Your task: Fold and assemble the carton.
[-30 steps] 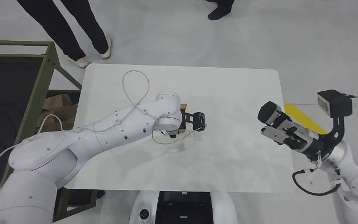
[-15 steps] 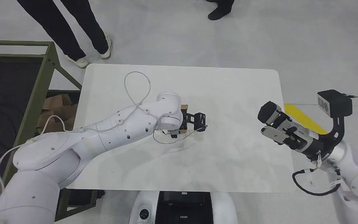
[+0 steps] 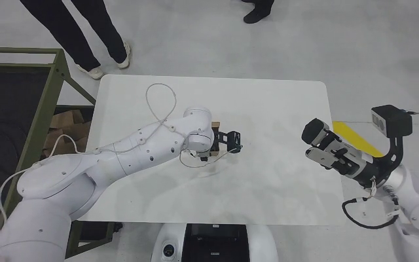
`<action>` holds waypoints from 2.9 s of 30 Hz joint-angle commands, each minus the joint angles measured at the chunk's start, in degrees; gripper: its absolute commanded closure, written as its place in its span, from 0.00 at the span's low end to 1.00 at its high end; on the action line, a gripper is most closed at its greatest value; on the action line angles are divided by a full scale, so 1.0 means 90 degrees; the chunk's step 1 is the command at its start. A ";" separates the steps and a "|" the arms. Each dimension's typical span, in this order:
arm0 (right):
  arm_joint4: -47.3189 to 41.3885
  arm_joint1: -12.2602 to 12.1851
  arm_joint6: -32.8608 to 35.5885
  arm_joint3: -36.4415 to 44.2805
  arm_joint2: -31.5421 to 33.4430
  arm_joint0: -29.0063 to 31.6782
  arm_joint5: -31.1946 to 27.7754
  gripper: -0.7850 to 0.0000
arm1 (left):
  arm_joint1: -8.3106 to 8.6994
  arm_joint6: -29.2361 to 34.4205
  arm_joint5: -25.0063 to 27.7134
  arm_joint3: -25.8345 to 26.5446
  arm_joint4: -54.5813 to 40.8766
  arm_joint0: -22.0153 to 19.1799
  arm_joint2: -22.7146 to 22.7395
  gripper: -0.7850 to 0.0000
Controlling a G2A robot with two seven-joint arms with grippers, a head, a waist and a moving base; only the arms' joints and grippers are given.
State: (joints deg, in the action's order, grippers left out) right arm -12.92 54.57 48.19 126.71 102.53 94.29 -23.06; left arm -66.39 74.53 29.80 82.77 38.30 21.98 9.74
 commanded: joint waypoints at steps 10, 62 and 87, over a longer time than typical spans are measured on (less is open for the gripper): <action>0.0000 0.0000 0.0000 0.0000 0.0000 0.0000 0.0000 0.00 | 0.0013 0.0025 -0.0025 0.0008 -0.0094 0.0000 0.0000 0.78; 0.2720 0.0112 -0.1844 0.0159 -0.1409 -0.0939 0.1546 0.00 | 0.3300 -0.1236 -0.0803 0.3295 -0.2386 0.1436 0.4127 0.40; 0.2995 0.0191 -0.2228 -0.0029 -0.2037 -0.1202 0.1675 0.00 | 0.3766 -0.2088 -0.0837 0.3242 -0.2950 0.3123 0.5332 0.00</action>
State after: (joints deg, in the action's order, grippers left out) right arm 13.43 56.27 27.93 126.63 84.61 83.31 -8.06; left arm -32.38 57.33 22.35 112.81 12.68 49.82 57.70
